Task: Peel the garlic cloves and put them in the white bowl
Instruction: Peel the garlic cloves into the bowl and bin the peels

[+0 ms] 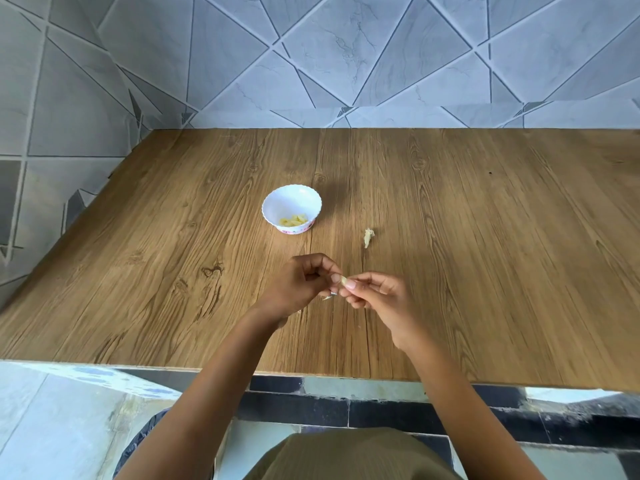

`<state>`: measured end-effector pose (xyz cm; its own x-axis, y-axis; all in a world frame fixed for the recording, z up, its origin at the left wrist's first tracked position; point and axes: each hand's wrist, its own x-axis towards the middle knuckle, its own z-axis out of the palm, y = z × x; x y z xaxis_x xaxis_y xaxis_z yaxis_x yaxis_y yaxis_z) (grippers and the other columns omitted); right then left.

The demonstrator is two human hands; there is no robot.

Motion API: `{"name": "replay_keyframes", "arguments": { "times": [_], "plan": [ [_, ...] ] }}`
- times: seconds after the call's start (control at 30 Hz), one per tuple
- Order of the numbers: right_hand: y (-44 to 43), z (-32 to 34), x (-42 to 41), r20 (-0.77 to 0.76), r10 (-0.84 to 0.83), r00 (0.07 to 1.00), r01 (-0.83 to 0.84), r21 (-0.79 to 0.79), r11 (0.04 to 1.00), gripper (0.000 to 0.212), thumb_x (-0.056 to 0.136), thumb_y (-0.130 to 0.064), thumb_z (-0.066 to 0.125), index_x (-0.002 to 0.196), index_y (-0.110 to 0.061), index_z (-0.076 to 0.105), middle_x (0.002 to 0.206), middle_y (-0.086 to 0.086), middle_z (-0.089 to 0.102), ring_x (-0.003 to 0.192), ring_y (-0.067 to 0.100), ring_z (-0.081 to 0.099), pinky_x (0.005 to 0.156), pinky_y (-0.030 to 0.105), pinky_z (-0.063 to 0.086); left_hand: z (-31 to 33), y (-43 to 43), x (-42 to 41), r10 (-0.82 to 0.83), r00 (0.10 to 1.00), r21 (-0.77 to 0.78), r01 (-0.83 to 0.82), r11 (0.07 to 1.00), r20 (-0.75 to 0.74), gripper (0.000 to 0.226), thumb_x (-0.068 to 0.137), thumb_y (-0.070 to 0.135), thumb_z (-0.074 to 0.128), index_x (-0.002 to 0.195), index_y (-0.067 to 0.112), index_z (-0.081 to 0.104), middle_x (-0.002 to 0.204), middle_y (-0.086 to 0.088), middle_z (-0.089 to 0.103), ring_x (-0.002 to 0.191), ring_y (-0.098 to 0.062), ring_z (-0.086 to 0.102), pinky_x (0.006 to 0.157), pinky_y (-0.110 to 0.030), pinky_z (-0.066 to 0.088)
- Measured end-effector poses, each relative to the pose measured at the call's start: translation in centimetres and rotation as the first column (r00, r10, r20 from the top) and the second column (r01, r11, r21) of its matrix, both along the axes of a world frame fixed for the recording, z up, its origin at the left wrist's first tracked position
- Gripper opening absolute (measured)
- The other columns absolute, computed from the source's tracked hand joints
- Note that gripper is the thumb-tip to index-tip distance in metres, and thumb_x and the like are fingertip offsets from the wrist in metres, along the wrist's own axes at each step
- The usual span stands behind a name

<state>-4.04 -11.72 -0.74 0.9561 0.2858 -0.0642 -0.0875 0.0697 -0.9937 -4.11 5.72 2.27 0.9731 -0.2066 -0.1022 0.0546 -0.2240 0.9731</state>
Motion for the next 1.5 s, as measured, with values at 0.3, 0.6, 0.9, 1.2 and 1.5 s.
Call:
{"name": "replay_keyframes", "arguments": {
  "times": [0.3,0.6,0.9,1.2,1.5],
  "plan": [
    [0.1,0.6,0.2,-0.401,0.168,0.901,-0.041,0.307,0.951,0.013,0.067,-0.020,0.070,0.074,-0.011,0.076,0.072,0.006,0.070,0.061,0.010,0.064,0.054,0.017,0.052,0.1,0.0,-0.2,-0.081,0.996,-0.084,0.083,0.993,0.026,0.005,0.089,0.002,0.060,0.087,0.004,0.063,0.078,-0.017,0.062,0.074,-0.028,0.055,0.068,-0.029,0.048],
    [0.8,0.0,0.1,-0.154,-0.121,0.981,0.131,0.058,0.990,0.004,0.081,-0.012,0.070,0.082,-0.014,0.072,0.072,0.001,0.072,0.064,0.006,0.063,0.061,0.017,0.052,-0.5,-0.1,0.4,0.060,0.988,-0.130,-0.078,0.988,-0.140,0.007,0.084,0.008,0.067,0.091,0.008,0.069,0.075,-0.005,0.071,0.073,-0.014,0.066,0.069,-0.023,0.054],
    [1.1,-0.1,0.6,-0.207,-0.133,0.969,0.146,0.047,0.988,0.002,0.081,-0.014,0.071,0.080,-0.014,0.073,0.074,0.004,0.073,0.062,0.006,0.064,0.057,0.015,0.050,-0.7,0.2,0.5,0.089,0.985,-0.157,-0.112,0.981,-0.147,0.011,0.085,0.001,0.064,0.091,0.008,0.070,0.080,-0.011,0.071,0.075,-0.016,0.068,0.070,-0.023,0.057],
    [1.0,-1.4,0.7,0.582,-0.062,0.811,0.404,-0.481,0.778,0.009,0.078,-0.018,0.076,0.078,-0.011,0.070,0.072,-0.006,0.069,0.061,0.004,0.059,0.053,0.023,0.049,-0.9,0.5,0.6,0.124,0.972,-0.194,-0.163,0.967,-0.198,0.013,0.087,-0.001,0.061,0.097,0.004,0.068,0.079,-0.006,0.070,0.075,-0.011,0.069,0.072,-0.020,0.056],
    [1.3,-1.2,0.8,0.644,0.052,0.763,0.429,-0.564,0.706,0.011,0.083,-0.005,0.066,0.090,-0.009,0.073,0.090,-0.001,0.071,0.080,0.020,0.065,0.065,0.039,0.054,-1.1,1.1,0.6,0.209,0.954,-0.125,-0.238,0.963,-0.213,0.012,0.087,0.002,0.062,0.097,-0.001,0.068,0.078,-0.009,0.069,0.066,-0.009,0.066,0.060,-0.016,0.053]
  ]
}}
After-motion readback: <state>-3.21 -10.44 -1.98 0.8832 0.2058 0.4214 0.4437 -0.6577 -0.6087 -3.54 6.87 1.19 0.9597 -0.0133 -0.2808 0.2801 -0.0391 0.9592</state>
